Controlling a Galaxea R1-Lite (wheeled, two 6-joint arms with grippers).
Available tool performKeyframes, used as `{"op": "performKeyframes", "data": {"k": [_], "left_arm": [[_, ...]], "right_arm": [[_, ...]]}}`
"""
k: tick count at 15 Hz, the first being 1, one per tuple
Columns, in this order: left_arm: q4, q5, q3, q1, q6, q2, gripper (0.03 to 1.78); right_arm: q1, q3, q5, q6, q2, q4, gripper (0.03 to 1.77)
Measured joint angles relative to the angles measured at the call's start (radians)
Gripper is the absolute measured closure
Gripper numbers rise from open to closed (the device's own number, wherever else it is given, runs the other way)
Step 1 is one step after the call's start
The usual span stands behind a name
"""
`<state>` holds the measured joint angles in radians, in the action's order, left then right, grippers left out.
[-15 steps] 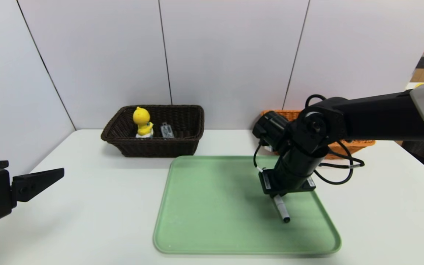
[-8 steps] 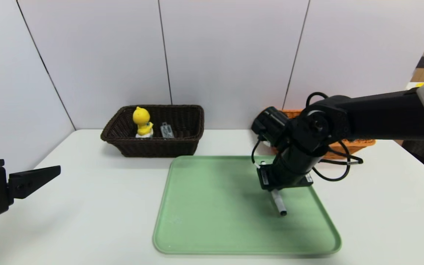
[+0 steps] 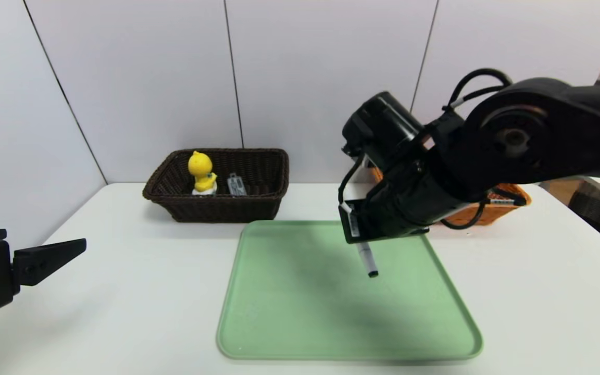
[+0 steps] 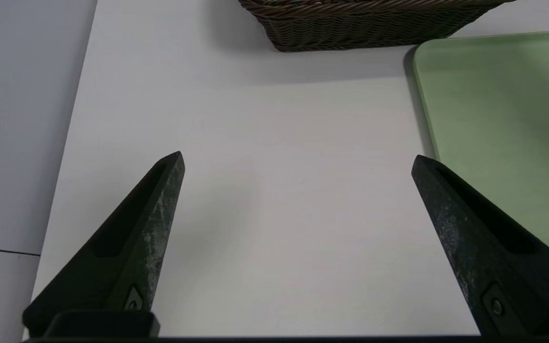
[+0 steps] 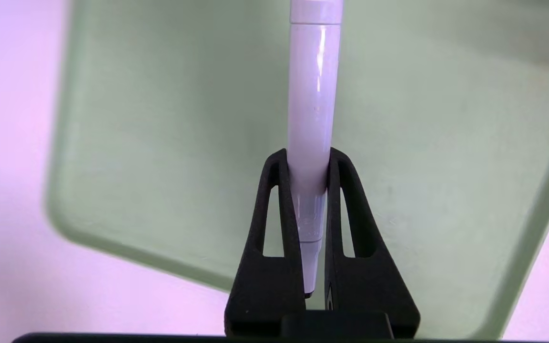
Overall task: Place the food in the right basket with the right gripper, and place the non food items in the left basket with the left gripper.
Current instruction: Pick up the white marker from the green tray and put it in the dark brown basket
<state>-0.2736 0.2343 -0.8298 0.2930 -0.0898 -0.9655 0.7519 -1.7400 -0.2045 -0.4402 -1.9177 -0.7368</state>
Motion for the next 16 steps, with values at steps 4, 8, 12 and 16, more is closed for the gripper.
{"op": "performKeyframes", "data": {"k": [4,8,12,16], "left_arm": [[-0.001,0.002,0.01,-0.001,0.001,0.002,0.12],[-0.001,0.027,0.027,-0.002,0.002,0.003,0.12],[0.0,0.033,0.061,-0.002,0.002,0.011,0.12],[0.0,0.032,0.065,-0.002,0.003,0.011,0.12]], "right_arm": [[0.027,-0.072,-0.062,0.02,0.012,0.332,1.63],[0.038,-0.119,-0.111,0.144,-0.057,0.739,1.63],[0.042,-0.181,-0.113,0.193,-0.137,0.839,1.63],[0.044,-0.207,-0.113,0.238,-0.238,0.985,1.63]]}}
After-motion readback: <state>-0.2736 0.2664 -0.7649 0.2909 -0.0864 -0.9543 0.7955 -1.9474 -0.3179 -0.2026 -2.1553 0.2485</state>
